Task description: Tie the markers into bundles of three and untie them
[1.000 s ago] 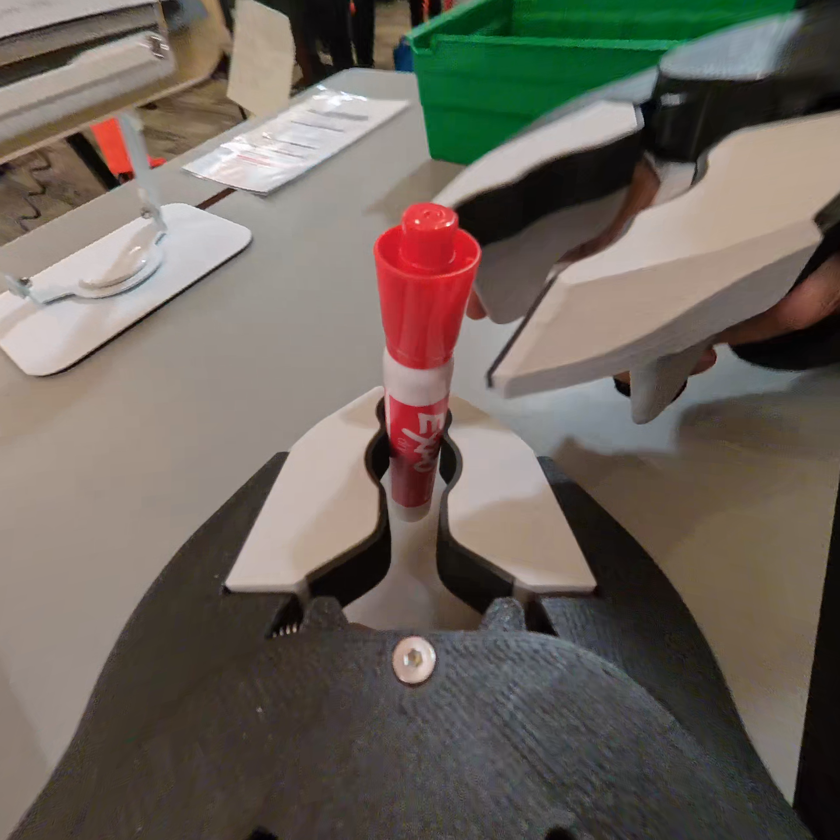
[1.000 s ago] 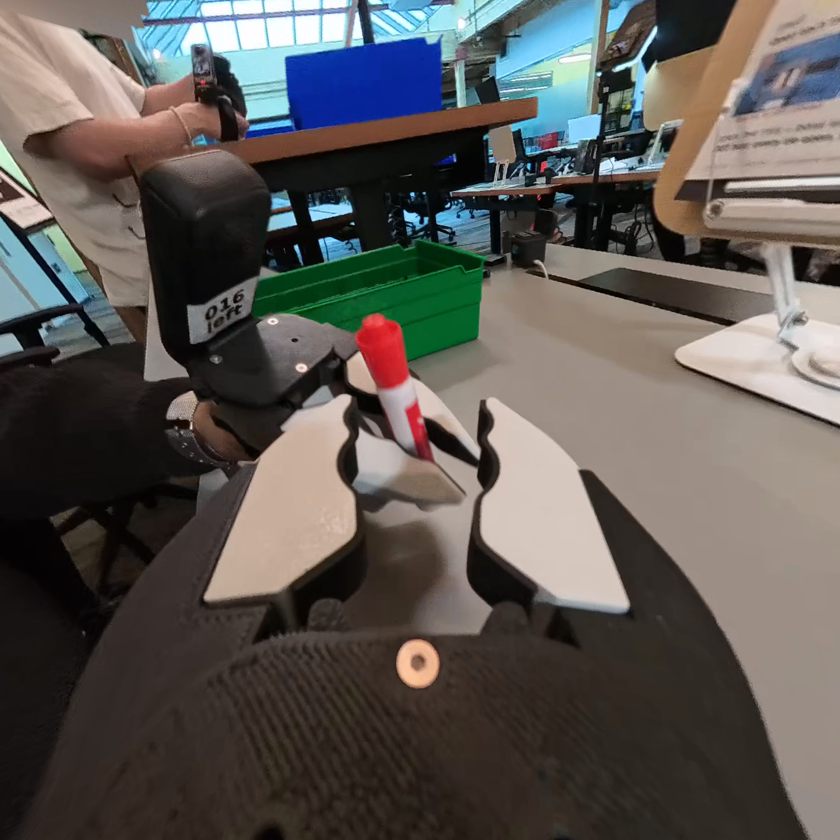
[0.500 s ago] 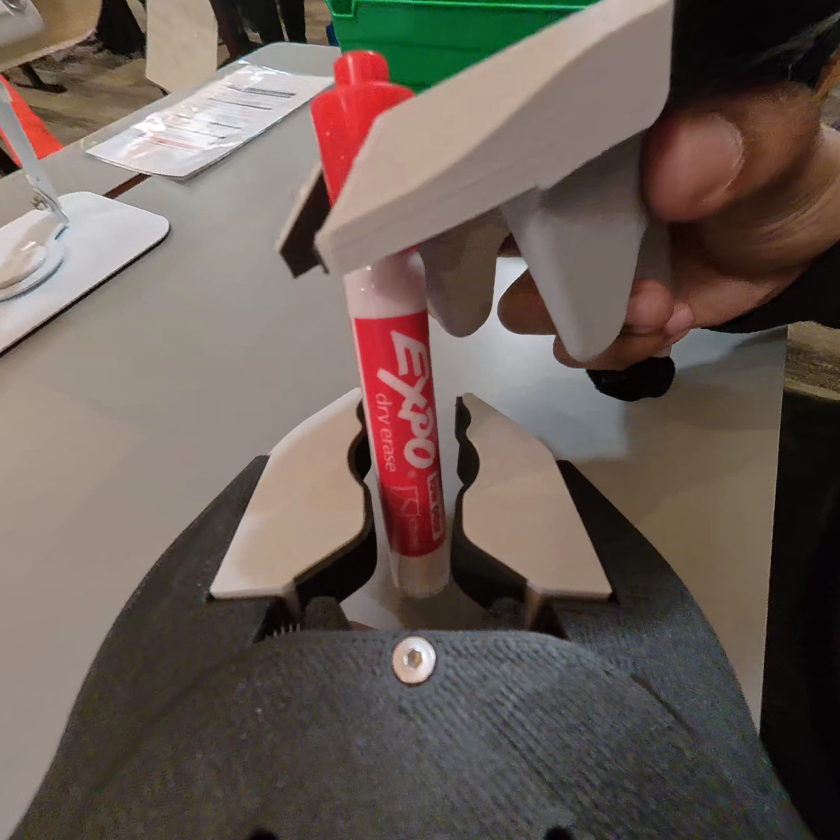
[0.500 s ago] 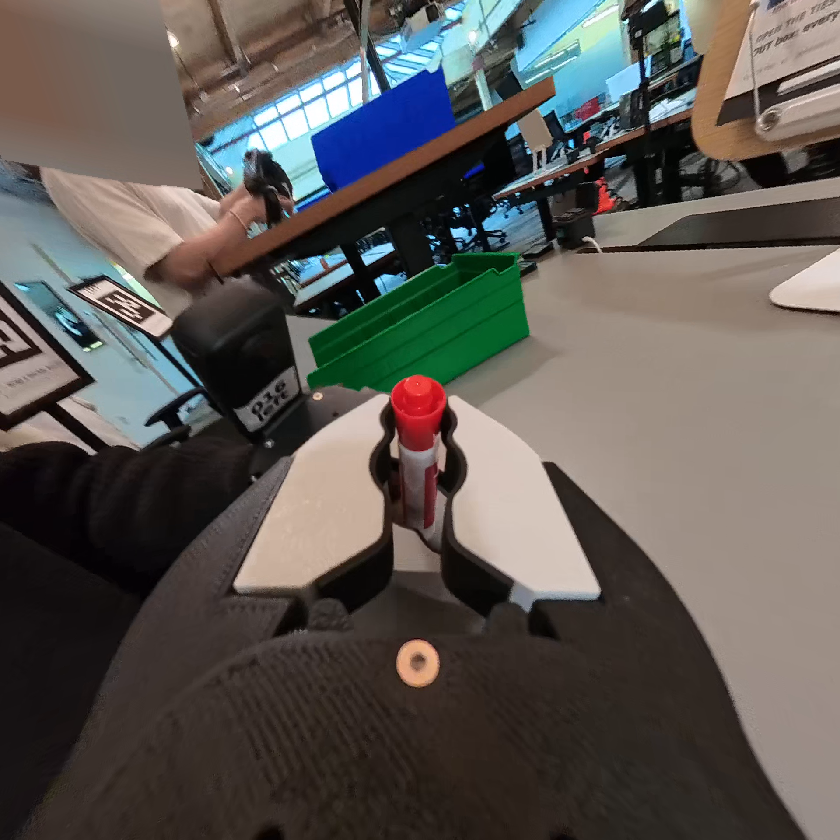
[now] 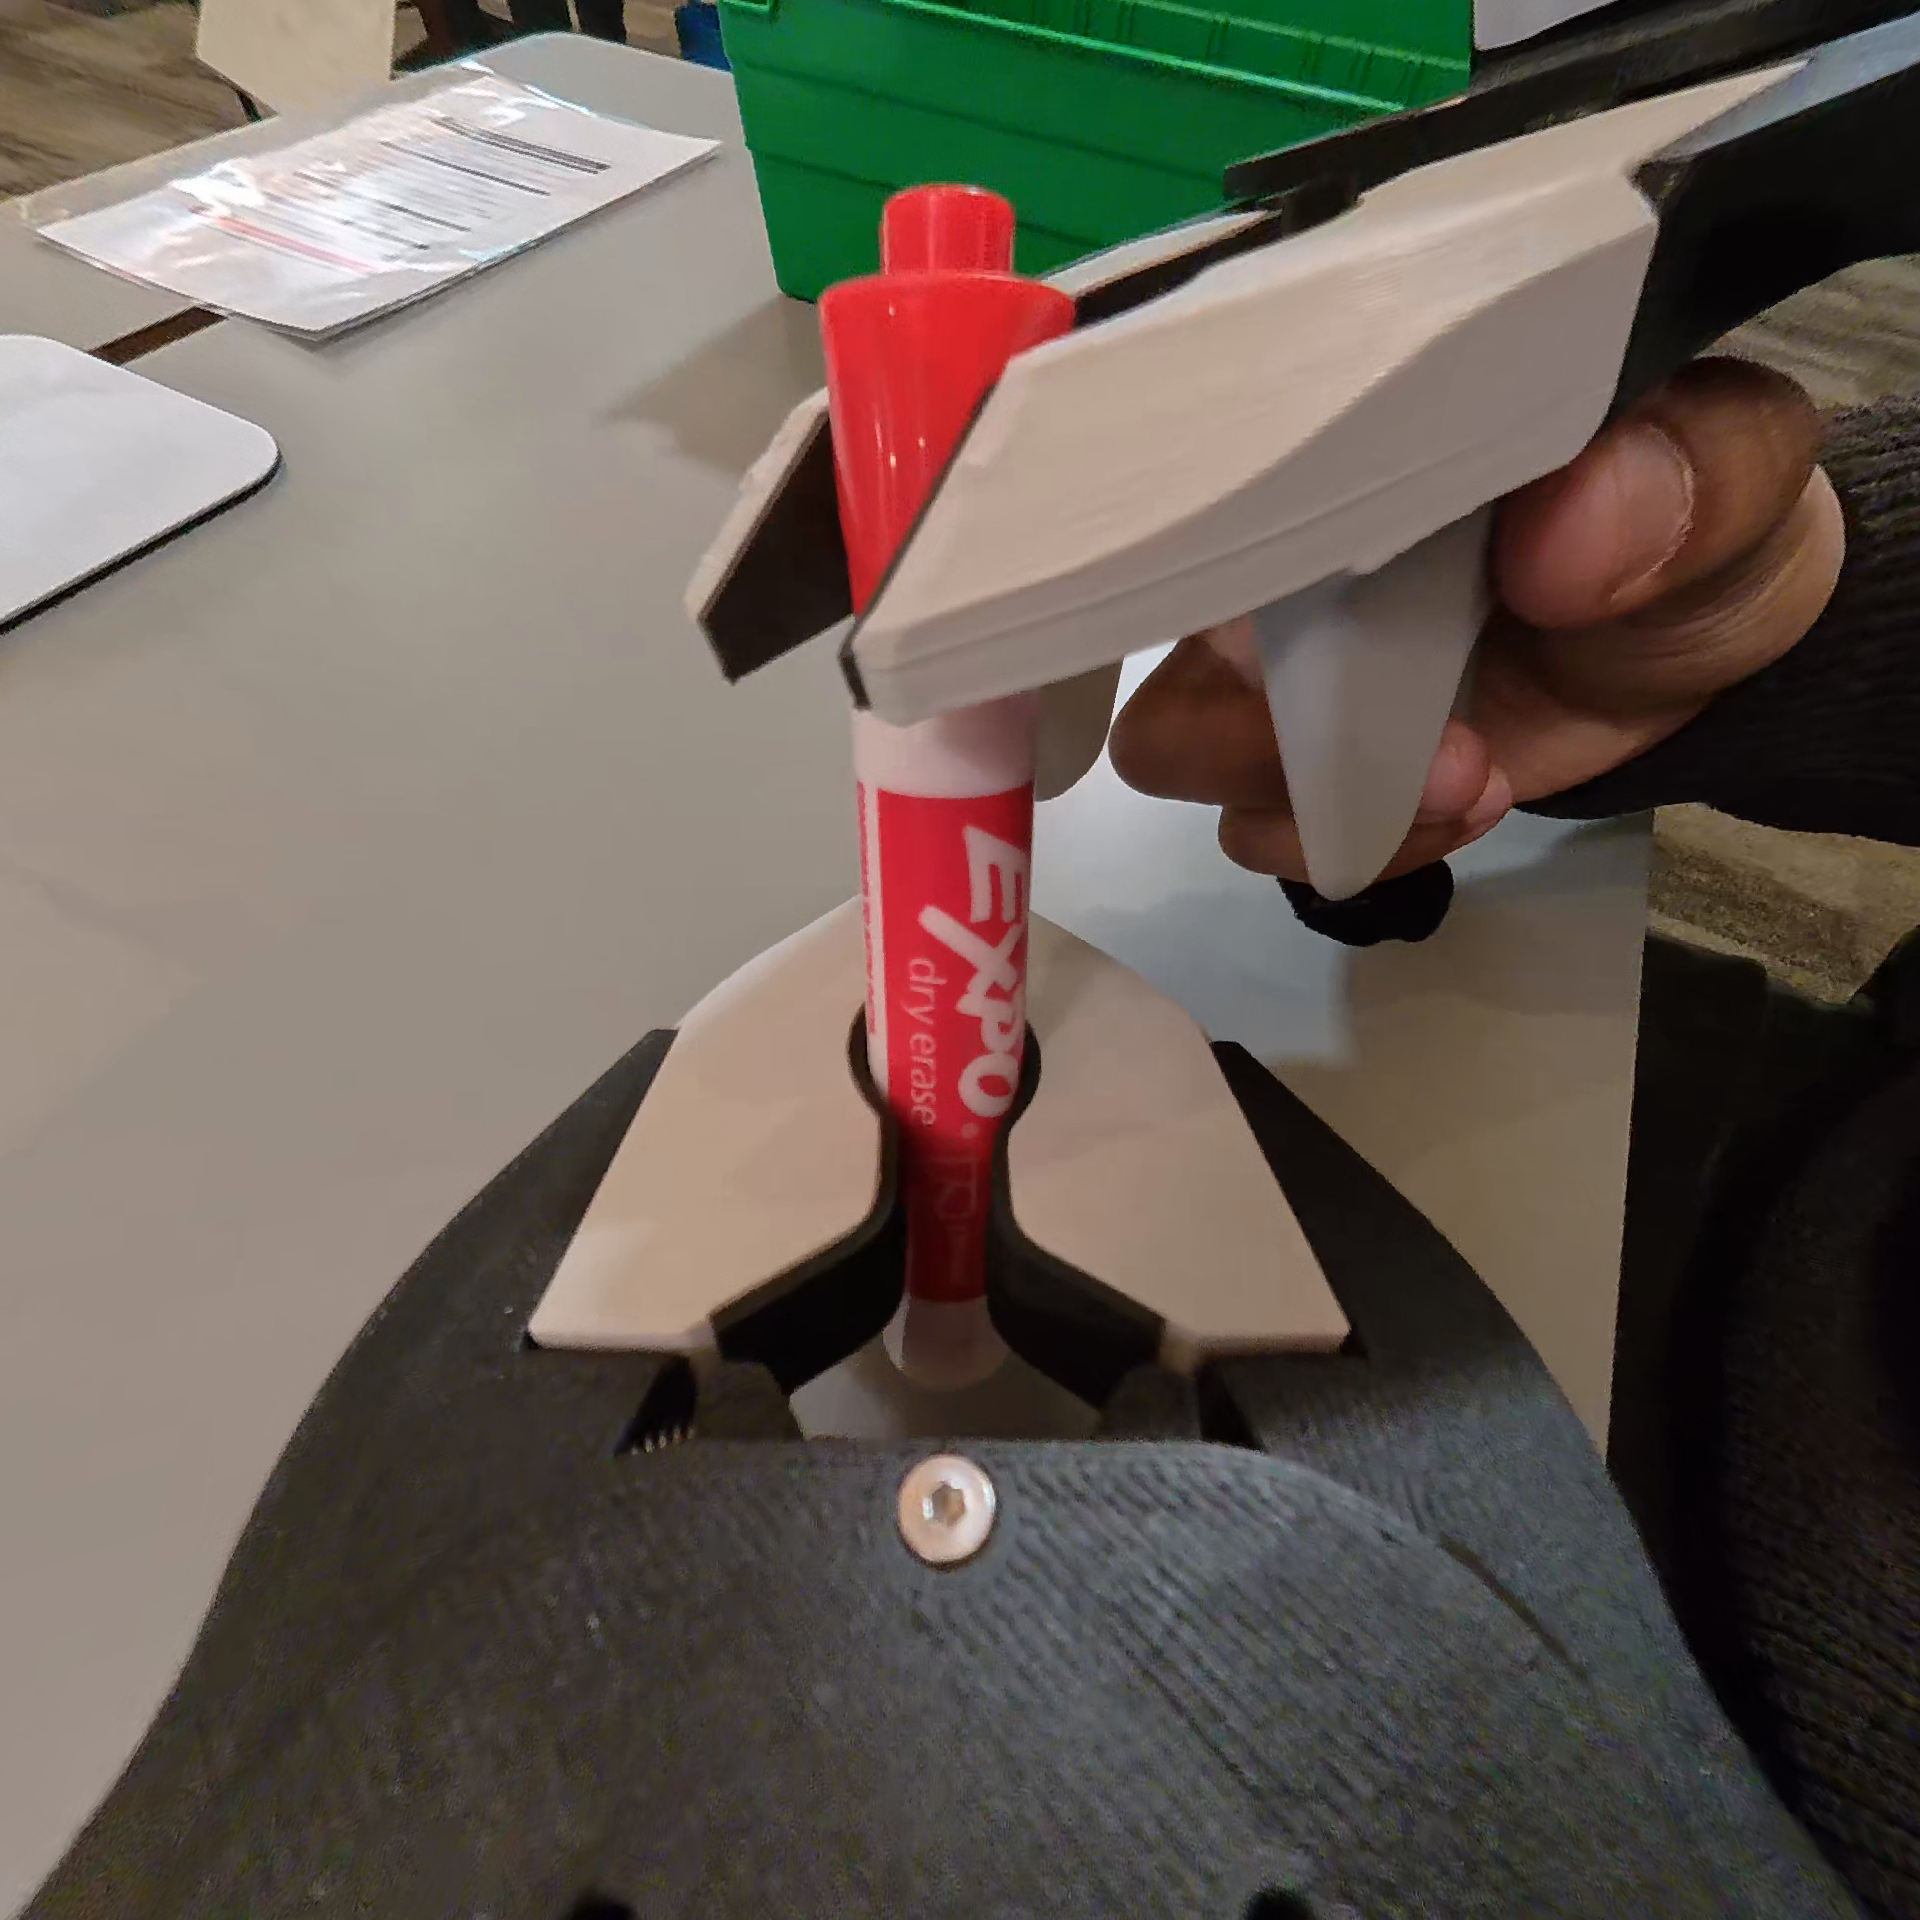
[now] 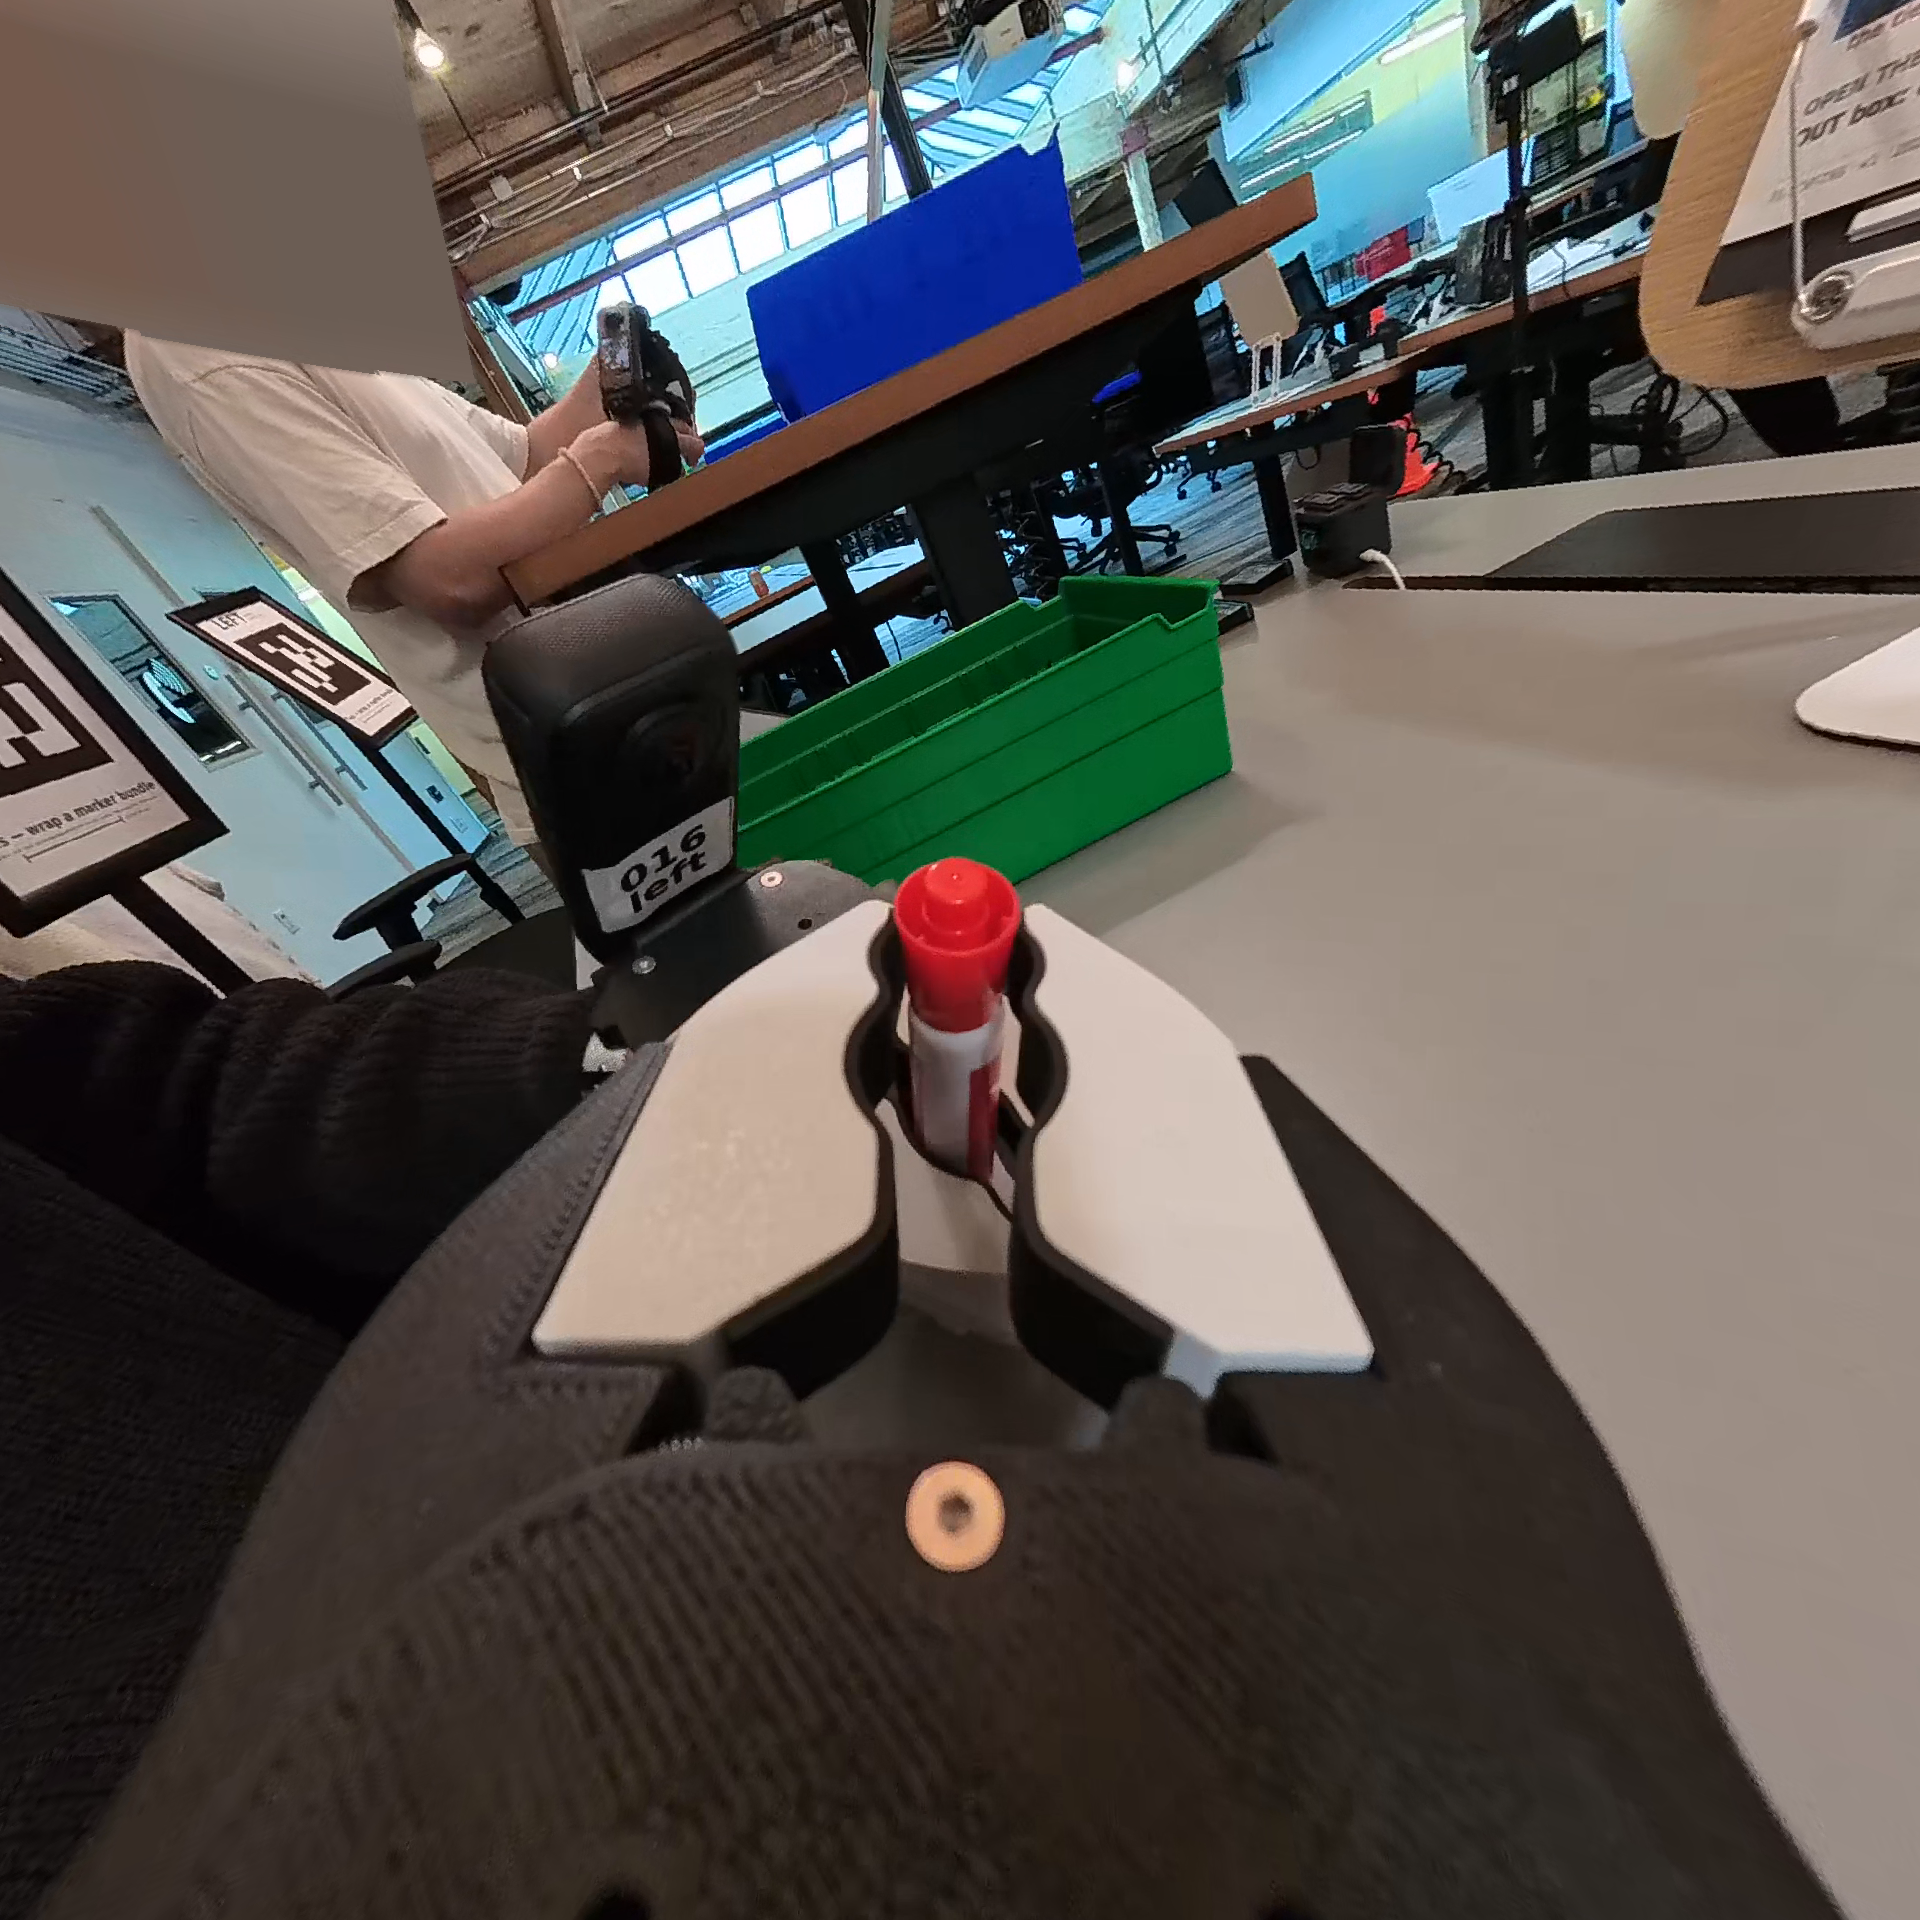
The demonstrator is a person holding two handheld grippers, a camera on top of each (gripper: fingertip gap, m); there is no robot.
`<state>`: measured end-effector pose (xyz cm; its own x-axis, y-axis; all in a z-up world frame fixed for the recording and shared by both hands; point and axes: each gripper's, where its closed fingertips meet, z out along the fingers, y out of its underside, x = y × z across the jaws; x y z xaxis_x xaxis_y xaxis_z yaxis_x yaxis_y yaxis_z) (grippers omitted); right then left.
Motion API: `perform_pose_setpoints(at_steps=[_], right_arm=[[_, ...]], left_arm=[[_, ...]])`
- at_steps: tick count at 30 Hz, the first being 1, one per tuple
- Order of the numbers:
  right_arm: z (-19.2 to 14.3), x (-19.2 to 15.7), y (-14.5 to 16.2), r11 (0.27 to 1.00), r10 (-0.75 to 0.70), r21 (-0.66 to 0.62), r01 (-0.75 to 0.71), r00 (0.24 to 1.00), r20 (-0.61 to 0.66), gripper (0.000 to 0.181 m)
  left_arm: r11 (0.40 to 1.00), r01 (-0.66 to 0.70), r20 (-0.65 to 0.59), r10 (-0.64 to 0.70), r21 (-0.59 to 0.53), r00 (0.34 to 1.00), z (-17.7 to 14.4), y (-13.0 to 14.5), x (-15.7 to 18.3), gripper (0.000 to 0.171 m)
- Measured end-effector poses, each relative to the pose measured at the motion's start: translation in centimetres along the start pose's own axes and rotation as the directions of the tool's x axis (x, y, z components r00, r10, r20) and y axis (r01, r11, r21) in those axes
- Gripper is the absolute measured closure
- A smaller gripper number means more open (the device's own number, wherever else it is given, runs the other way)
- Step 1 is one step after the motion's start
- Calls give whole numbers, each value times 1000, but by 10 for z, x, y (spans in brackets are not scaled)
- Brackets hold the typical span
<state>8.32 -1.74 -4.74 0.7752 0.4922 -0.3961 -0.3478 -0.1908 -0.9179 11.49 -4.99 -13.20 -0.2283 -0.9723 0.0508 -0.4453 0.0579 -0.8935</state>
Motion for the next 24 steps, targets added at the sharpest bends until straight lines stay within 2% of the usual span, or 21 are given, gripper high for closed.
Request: perform_pose_setpoints(at_steps=[8,24], right_arm=[[2,-3,3,999,-48,-24,48,999,-7,162],[2,0,8,998,-50,-41,50,999,-6,162]], left_arm=[[999,-52,21,52,-2,998,-1,3,-1,159],[999,-44,38,44,-7,998,-1,5,-4,158]])
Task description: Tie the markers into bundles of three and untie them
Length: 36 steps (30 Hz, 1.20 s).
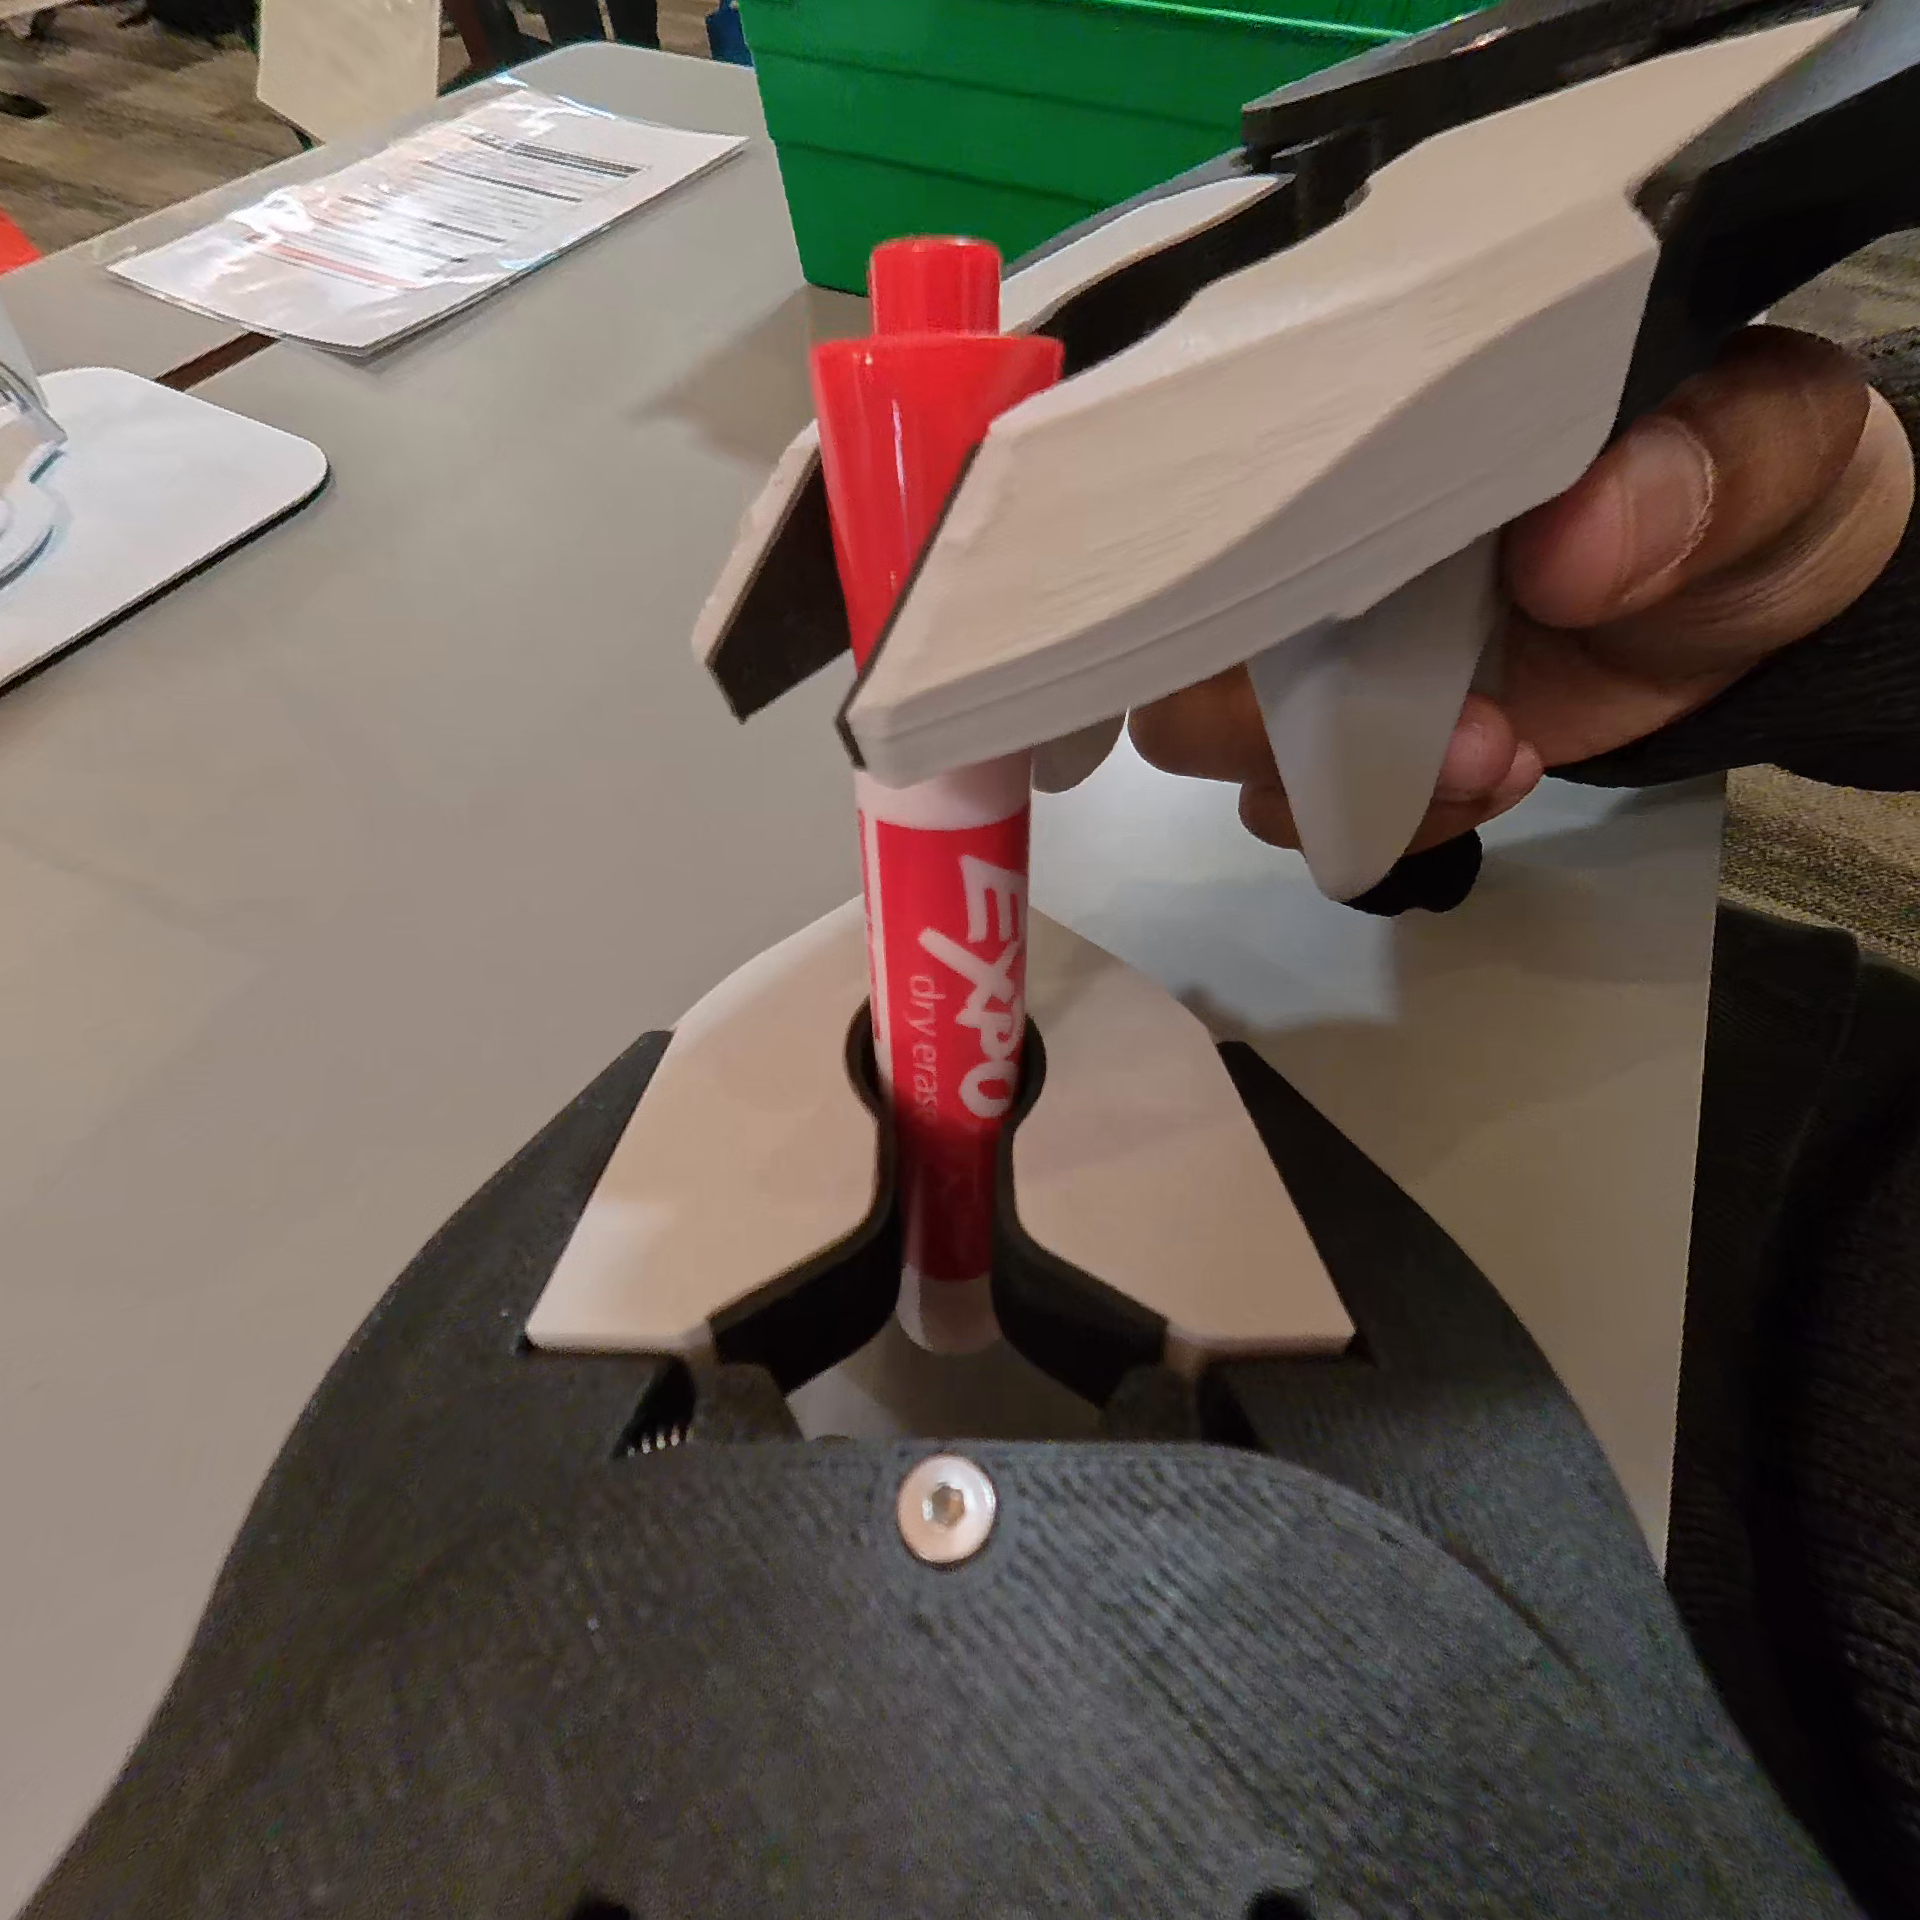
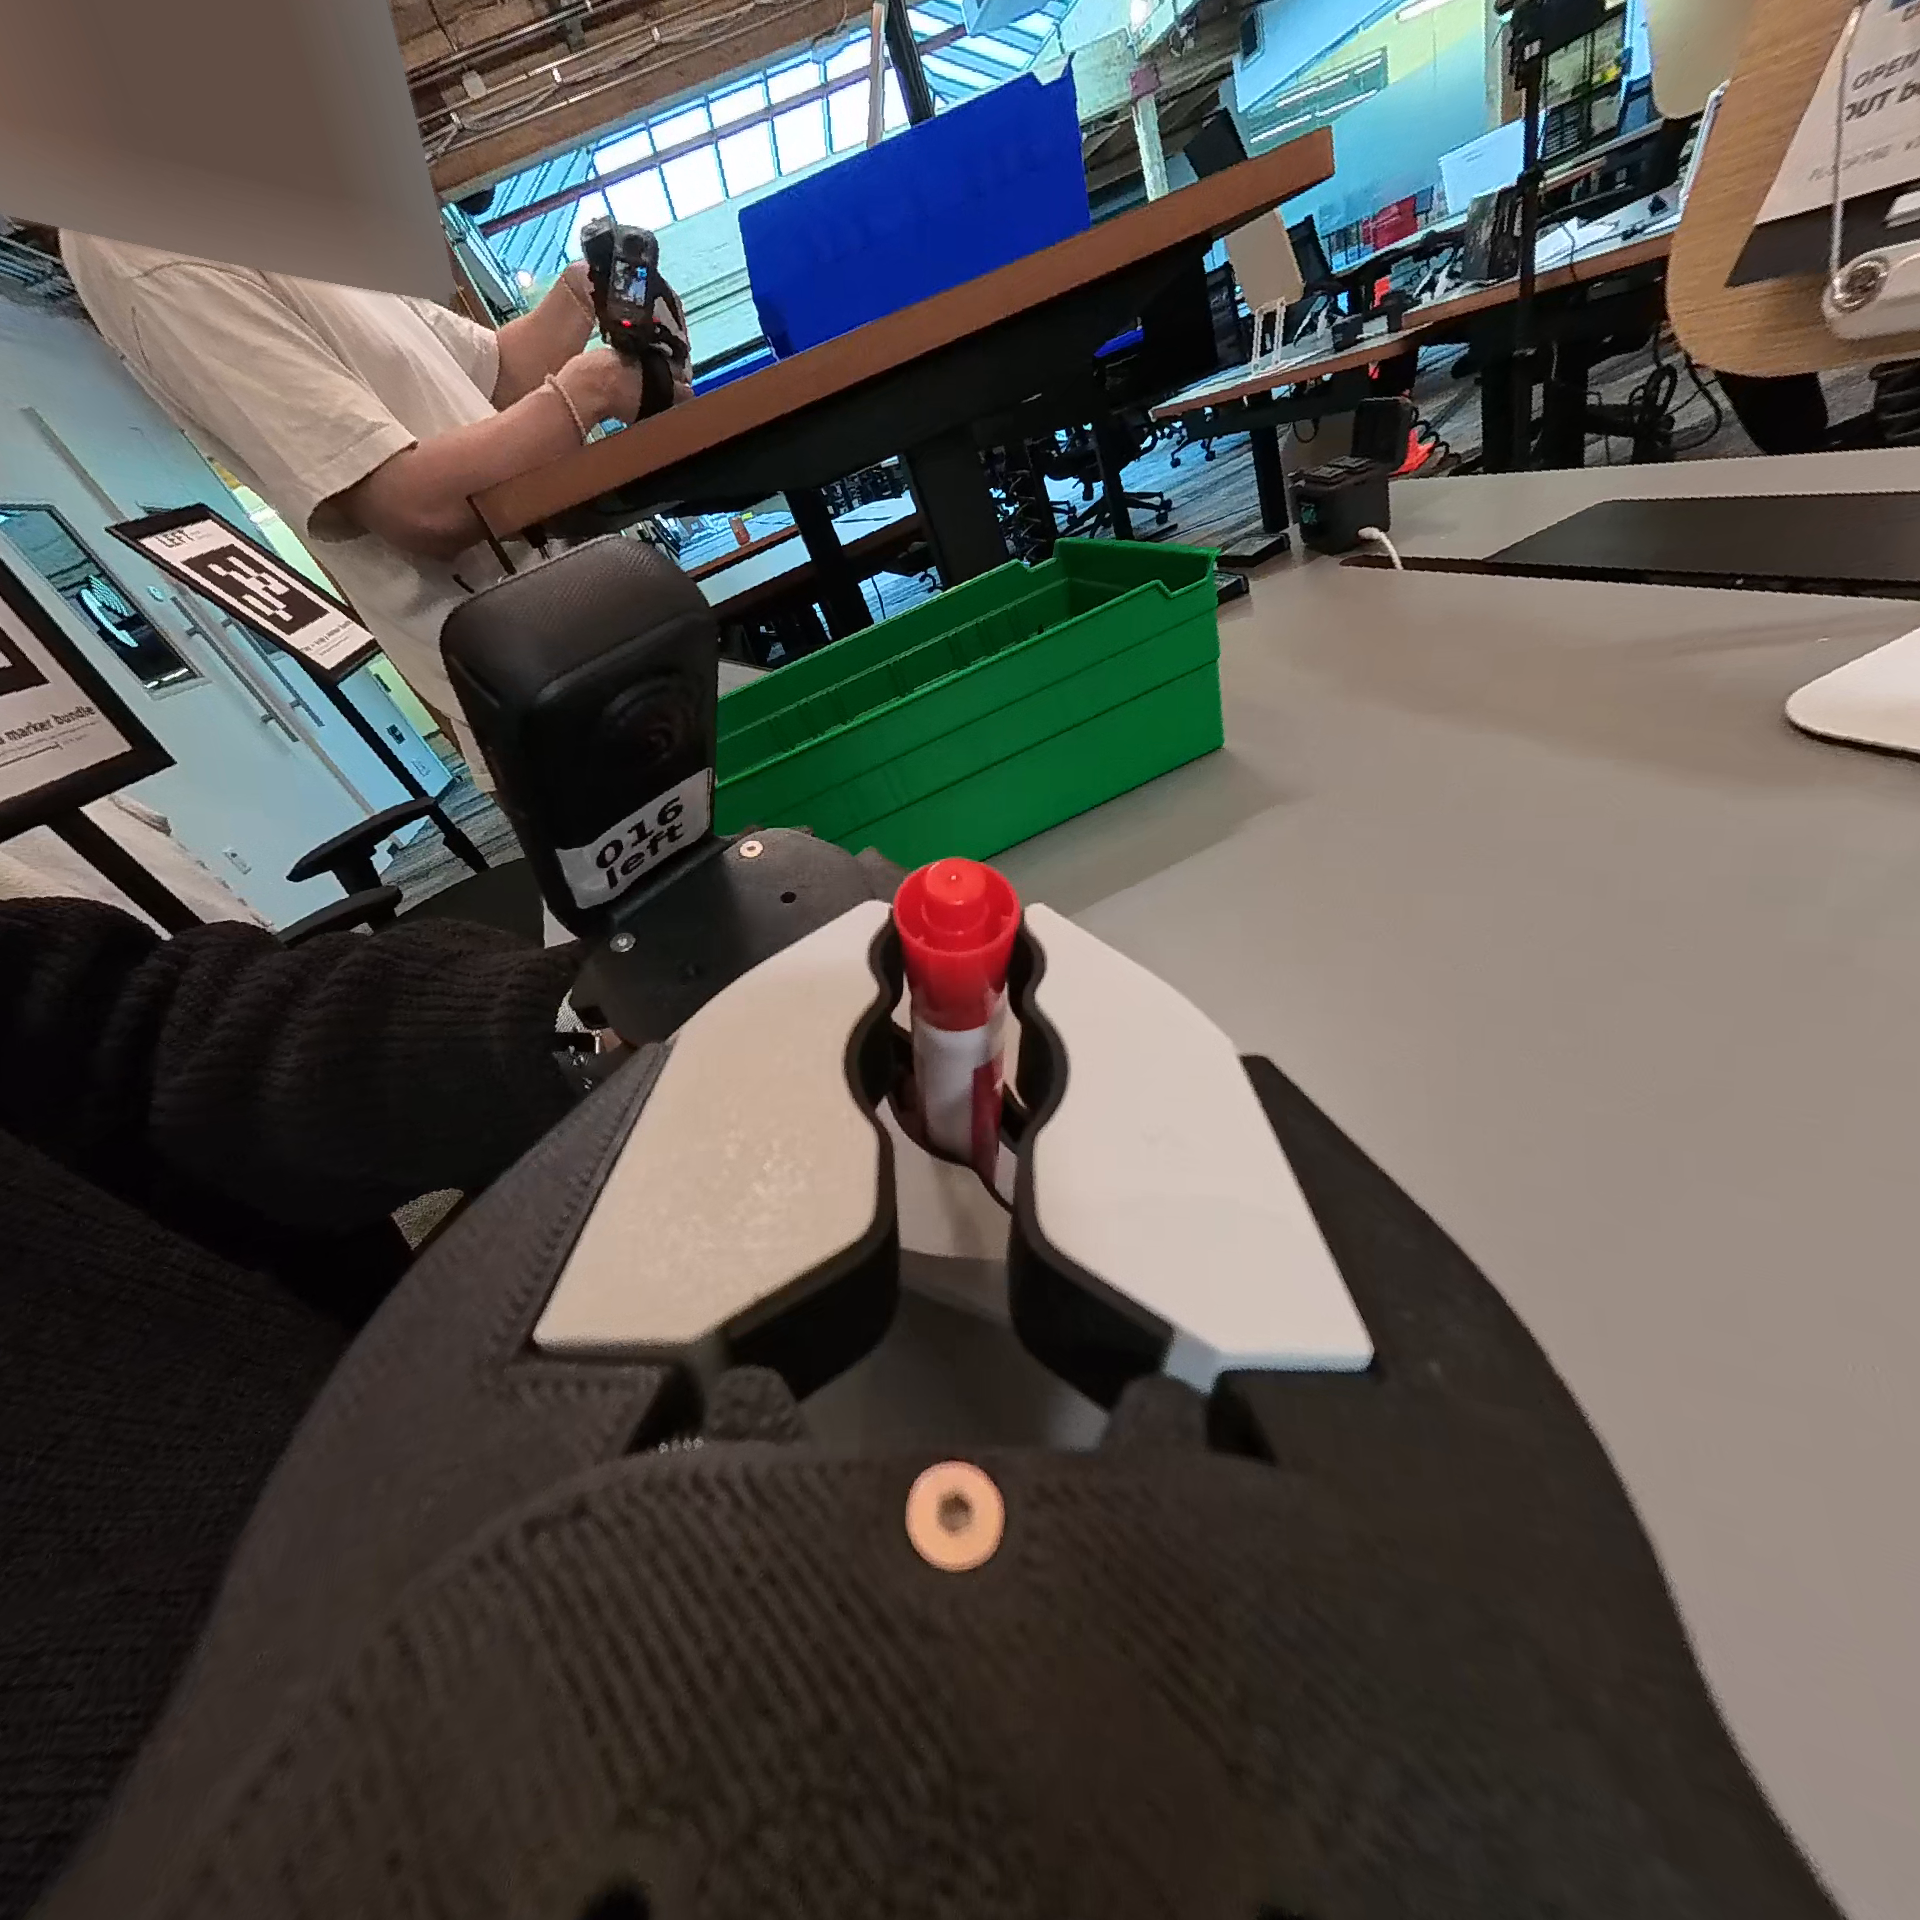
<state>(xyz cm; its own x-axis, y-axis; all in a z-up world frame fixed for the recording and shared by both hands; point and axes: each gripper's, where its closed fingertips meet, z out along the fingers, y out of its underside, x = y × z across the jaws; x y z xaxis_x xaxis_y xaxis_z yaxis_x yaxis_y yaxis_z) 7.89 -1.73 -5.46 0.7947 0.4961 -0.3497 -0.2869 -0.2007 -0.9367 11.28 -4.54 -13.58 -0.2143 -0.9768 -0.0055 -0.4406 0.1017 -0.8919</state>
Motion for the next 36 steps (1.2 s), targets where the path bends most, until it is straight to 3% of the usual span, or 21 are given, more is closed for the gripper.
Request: perform_pose_setpoints(at_steps=[36], right_arm=[[1,1,3,1000,4,4,-4,1000,-4,162]], left_arm=[[999,19,1,-19,-43,1000,3,5,-1,159]])
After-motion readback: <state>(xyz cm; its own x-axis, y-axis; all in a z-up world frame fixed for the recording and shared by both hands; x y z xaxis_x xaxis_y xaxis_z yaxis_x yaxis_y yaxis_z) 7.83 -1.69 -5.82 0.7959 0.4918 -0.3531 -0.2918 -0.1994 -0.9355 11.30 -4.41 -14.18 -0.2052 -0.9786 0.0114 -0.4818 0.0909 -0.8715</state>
